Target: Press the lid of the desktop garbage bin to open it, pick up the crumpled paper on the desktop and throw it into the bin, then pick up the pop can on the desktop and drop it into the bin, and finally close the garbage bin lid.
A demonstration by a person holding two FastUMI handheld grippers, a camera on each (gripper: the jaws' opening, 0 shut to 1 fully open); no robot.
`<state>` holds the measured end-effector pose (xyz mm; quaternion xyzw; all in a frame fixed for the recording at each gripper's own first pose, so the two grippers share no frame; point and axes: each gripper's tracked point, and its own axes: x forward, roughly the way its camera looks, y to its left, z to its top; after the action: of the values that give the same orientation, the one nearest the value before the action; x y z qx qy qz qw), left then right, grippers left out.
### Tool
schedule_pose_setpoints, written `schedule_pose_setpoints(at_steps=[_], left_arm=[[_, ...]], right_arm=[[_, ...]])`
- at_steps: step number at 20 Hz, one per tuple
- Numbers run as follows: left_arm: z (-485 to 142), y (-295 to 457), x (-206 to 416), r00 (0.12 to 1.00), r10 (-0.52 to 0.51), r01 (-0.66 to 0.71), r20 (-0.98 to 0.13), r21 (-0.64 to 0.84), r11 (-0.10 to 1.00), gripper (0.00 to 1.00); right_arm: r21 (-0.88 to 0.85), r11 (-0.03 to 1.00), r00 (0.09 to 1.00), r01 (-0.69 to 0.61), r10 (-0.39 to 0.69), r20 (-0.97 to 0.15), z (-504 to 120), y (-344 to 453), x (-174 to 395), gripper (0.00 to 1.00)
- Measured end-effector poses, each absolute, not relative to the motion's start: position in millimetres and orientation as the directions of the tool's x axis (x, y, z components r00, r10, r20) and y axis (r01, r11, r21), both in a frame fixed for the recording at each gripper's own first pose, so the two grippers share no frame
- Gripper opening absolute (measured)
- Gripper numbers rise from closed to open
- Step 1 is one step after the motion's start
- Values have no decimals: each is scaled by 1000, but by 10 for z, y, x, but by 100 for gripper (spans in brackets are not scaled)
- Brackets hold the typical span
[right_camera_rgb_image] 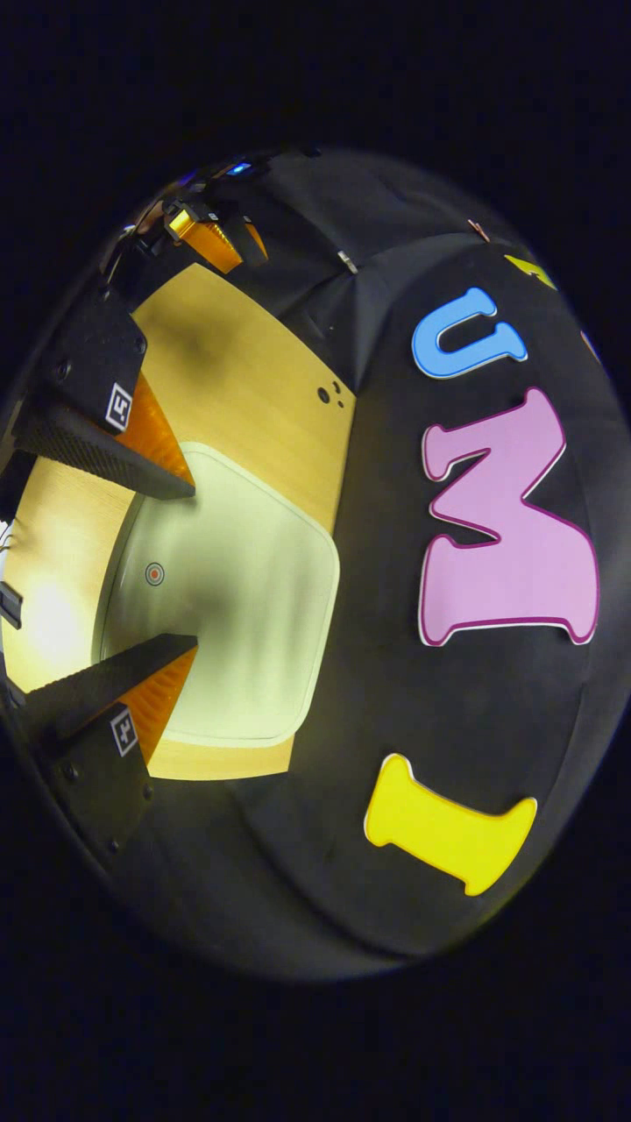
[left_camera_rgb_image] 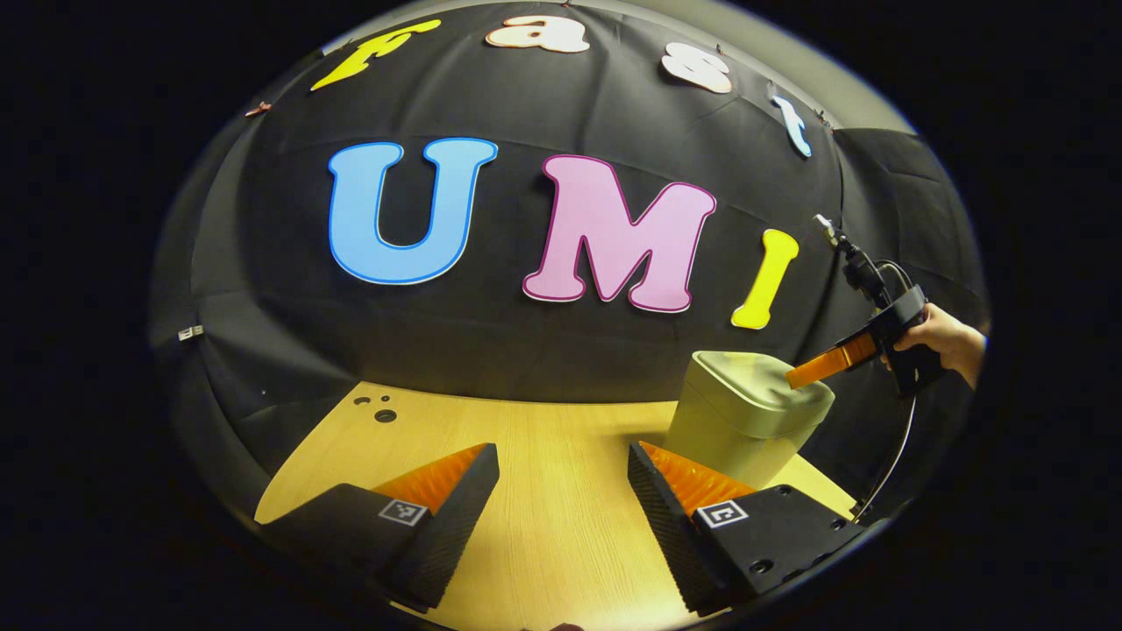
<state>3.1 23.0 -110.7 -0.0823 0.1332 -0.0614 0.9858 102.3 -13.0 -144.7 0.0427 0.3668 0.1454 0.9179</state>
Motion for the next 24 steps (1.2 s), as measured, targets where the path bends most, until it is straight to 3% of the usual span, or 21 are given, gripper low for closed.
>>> schedule_pose_setpoints(at_steps=[5,11,24], left_arm=[[-1095,174,45,955,-153,111,-253,-171,979,96],[-1053,102,77,955,-165,125,-248,-169,978,96],[-910,58,91,961,-167,136,-218,-153,979,96]], right_arm=[[189,954,805,-234,299,-513,-1022,-45,867,98],[212,946,861,-247,314,-399,-655,165,659,98],[174,930,885,-323,362,-293,-564,684,133,97]])
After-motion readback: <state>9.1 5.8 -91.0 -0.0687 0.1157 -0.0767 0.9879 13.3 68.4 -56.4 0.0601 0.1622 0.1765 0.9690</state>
